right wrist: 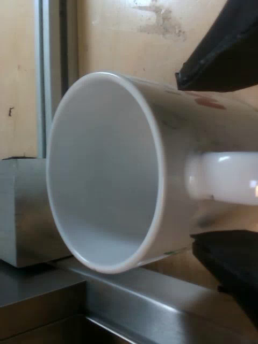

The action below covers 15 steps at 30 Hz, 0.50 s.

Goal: Remove mug from coffee machine

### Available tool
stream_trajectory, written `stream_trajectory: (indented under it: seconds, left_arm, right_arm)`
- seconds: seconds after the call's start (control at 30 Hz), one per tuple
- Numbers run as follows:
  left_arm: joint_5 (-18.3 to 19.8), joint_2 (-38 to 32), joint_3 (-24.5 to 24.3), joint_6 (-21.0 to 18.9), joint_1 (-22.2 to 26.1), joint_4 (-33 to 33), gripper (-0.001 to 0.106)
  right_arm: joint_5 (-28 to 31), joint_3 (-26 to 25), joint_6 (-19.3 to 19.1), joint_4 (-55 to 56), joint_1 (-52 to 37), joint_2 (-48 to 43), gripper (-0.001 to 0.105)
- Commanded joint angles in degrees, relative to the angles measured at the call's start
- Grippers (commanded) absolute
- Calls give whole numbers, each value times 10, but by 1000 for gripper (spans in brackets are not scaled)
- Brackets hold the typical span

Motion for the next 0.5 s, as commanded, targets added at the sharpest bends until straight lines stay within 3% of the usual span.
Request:
stream_trajectory:
  seconds: [0.03,0.13,0.5]
  left_arm:
    - [-4,-1,-1,3,-4,-5,90]
    - [-4,-1,-1,3,-4,-5,90]
    - [-4,-1,-1,3,-4,-15,90]
  right_arm:
    - [2,-4,4,58,1,-38,58]
    - [-1,-4,4,96,1,-58,58]
    - [-1,-19,5,375,1,-276,58]
